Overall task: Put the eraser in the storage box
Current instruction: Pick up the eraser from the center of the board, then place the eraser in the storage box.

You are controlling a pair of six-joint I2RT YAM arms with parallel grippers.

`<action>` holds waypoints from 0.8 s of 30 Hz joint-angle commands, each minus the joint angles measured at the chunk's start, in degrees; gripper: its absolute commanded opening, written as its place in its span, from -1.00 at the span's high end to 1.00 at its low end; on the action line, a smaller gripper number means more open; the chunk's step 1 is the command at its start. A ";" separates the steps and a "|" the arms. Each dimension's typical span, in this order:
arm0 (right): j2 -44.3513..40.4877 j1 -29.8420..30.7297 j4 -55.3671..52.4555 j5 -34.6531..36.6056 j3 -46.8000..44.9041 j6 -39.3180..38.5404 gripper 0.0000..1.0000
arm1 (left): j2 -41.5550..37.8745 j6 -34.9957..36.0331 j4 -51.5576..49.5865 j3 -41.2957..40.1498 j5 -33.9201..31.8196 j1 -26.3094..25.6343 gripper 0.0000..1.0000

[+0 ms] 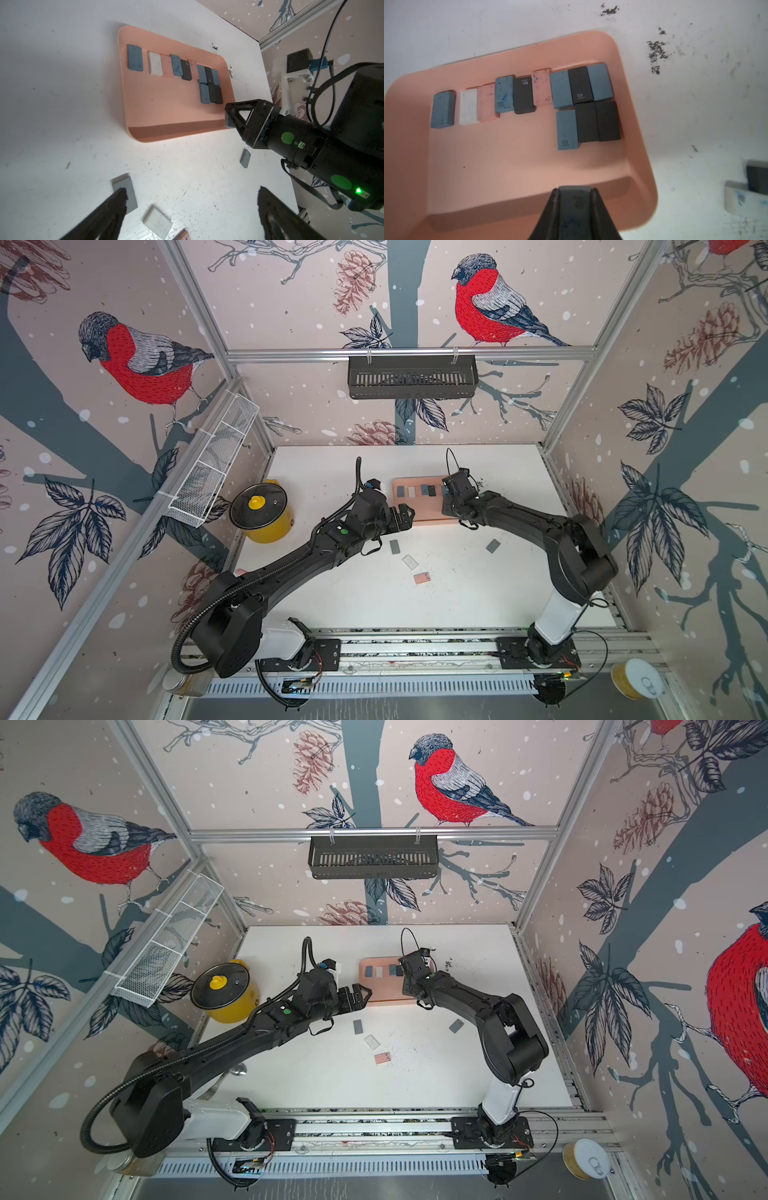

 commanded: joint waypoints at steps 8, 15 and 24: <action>13.13 -0.23 -3.23 -2.95 13.95 -6.27 0.53 | 1.76 1.16 1.03 -0.51 3.65 2.84 -0.95; 19.72 -0.14 -5.12 -2.85 20.22 -7.80 0.52 | 3.69 1.78 1.28 0.04 4.09 3.57 -0.95; 21.94 -0.34 -6.13 -1.56 21.74 -7.75 0.48 | 5.21 2.48 1.08 0.68 4.34 3.76 -0.95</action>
